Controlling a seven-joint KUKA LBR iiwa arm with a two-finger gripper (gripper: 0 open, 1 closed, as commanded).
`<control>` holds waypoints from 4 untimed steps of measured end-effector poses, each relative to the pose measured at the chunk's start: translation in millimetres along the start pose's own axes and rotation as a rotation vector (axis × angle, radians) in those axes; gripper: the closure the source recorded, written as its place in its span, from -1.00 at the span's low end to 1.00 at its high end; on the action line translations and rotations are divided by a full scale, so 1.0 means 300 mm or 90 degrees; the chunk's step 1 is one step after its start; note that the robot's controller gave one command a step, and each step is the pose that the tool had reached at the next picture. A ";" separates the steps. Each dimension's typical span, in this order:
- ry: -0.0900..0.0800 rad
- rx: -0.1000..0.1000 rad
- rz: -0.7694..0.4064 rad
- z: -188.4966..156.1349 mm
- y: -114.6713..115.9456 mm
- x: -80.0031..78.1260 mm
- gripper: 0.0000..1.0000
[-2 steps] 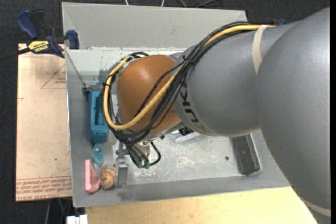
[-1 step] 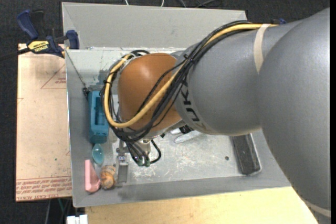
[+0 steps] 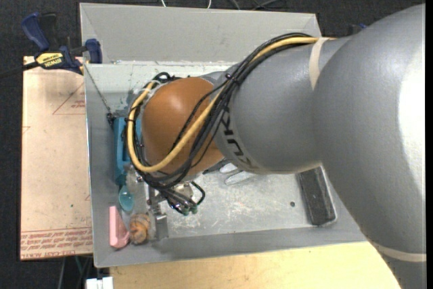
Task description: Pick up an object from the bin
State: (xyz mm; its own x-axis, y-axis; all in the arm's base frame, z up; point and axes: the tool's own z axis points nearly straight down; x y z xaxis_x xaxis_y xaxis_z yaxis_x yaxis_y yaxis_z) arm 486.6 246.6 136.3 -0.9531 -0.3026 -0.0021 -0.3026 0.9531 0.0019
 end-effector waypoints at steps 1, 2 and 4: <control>0.004 -0.008 -0.141 0.128 -0.026 -0.058 -1.00; -0.002 -0.004 0.019 0.191 -0.069 0.022 -1.00; -0.015 -0.004 -0.123 0.206 -0.052 0.017 -1.00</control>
Offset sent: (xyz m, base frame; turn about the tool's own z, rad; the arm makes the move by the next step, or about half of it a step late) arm -0.0062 -0.0300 -0.0663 0.1007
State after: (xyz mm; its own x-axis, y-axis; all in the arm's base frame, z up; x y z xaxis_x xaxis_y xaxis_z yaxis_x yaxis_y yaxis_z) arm 486.4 230.3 74.4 -0.8771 -0.4796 -0.0263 -0.4799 0.8773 0.0054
